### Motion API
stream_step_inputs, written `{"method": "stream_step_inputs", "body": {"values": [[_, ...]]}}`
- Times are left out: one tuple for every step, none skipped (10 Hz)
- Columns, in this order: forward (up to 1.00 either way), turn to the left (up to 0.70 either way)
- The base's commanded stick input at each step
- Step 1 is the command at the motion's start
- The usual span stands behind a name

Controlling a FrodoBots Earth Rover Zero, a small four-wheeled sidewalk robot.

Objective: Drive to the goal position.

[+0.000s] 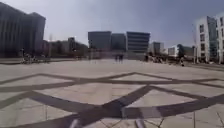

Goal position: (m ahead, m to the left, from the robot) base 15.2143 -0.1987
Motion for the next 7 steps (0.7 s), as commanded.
{"method": "stream_step_inputs", "body": {"values": [[0.7,0.01],[0.7,0.01],[0.7,0.01],[0.7,0.01],[0.7,0.01],[0.7,0.01],[0.7,0.01]]}}
